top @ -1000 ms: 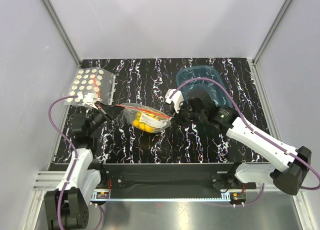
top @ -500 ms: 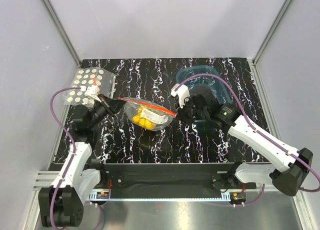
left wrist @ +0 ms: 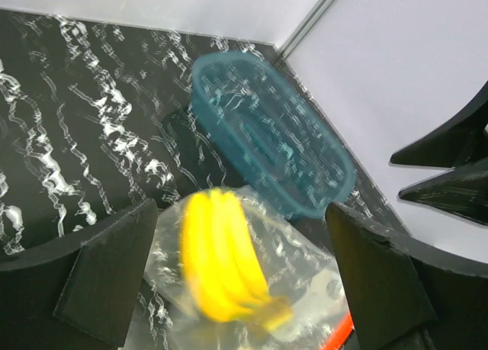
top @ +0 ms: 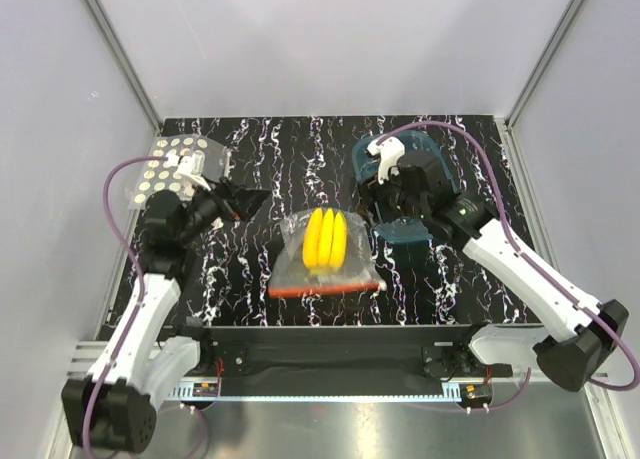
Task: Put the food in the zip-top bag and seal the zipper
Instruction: Place the zipper food storage bag at the center of the board, then reset both arms
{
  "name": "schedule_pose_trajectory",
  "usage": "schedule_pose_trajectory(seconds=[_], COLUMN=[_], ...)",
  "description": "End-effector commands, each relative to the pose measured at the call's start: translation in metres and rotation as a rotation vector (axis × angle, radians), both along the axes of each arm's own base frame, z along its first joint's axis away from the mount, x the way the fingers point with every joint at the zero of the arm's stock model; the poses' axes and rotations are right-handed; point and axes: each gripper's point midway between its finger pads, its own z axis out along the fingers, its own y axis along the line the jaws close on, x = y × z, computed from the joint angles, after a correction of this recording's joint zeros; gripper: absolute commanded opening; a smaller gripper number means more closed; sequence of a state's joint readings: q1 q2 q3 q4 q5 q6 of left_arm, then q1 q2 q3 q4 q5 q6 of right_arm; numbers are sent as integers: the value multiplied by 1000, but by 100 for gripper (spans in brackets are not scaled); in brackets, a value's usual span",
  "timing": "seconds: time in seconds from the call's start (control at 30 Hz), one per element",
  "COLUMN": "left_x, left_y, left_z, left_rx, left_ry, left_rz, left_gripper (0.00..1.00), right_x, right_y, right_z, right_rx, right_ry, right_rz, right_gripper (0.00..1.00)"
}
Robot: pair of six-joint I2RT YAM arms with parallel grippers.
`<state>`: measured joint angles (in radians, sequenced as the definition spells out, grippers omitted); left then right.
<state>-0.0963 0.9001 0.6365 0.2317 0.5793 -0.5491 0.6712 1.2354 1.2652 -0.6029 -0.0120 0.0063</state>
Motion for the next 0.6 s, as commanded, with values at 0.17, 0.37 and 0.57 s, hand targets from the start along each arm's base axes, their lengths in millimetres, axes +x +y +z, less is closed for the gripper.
schedule_pose_trajectory(seconds=[0.17,0.37,0.57], left_x=[-38,-51,-77], left_y=[14,14,11], left_z=[23,-18,-27], left_rx=[152,222,236], left_ry=[49,153,91], left_rz=[17,-29,-81], left_gripper=[99,99,99], right_x=[-21,-32,-48], right_y=[-26,-73,-97], right_z=[51,28,10], right_rx=[304,390,440], right_ry=[-81,-125,-132], right_rz=[-207,-432,-514], right_gripper=[83,94,95])
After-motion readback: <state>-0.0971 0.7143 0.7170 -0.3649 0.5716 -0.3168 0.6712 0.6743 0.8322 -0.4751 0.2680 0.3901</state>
